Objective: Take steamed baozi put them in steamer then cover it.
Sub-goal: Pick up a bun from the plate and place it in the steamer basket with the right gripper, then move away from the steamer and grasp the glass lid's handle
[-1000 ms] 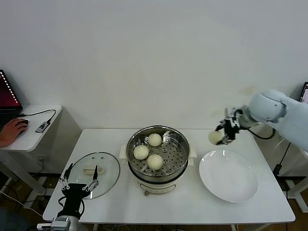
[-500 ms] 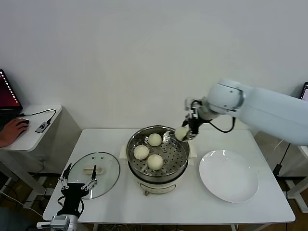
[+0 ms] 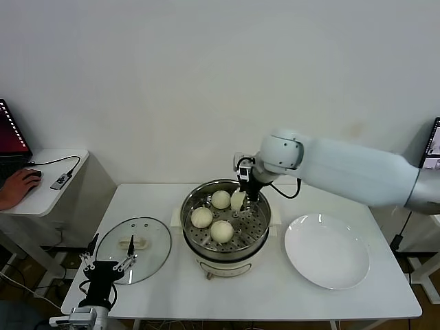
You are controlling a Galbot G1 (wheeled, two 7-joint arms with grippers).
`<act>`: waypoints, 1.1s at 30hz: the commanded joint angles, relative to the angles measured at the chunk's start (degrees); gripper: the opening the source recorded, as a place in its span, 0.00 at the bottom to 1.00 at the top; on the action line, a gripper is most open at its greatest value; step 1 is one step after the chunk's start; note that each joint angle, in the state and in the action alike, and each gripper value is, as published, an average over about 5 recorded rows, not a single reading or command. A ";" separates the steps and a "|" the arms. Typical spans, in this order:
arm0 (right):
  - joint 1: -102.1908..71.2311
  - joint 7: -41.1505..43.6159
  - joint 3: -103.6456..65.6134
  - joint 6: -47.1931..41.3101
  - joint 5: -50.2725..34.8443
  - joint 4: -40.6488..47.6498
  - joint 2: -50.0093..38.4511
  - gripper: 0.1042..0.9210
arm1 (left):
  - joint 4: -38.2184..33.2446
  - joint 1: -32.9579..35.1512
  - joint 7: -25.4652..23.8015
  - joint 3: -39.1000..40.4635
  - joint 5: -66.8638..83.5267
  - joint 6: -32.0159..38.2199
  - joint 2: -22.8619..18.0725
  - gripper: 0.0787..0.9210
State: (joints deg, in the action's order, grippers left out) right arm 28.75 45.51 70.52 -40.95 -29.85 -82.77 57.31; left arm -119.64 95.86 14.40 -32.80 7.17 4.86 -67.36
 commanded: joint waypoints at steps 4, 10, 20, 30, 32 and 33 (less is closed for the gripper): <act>-4.64 -0.98 -0.02 -0.68 2.47 3.63 2.92 0.60 | 0.15 -0.12 0.00 0.05 0.00 0.06 -0.01 0.88; -5.77 -1.29 -0.80 -0.65 2.80 4.17 3.09 0.60 | 0.18 -0.14 0.00 0.09 -0.05 0.09 -0.14 0.88; -4.06 1.46 -2.01 -0.69 4.48 1.94 0.64 0.74 | 0.30 0.00 0.03 0.17 -0.10 0.22 -0.42 0.88; 1.07 0.97 -6.82 0.22 1.48 -8.06 -9.59 0.88 | 0.35 -0.28 0.01 0.34 -0.04 0.34 -0.49 0.88; -0.63 -3.80 -9.29 0.58 -0.74 -9.97 -12.30 0.88 | 0.39 -0.32 -0.06 0.49 -0.08 0.48 -0.59 0.88; -2.27 -7.55 -10.88 0.95 -2.68 -11.04 -14.01 0.88 | 0.43 -0.31 -0.09 0.56 -0.09 0.59 -0.66 0.88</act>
State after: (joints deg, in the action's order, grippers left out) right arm 27.23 45.63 65.34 -40.79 -27.77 -86.54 51.98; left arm -119.23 95.54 14.39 -32.32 7.13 5.31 -67.99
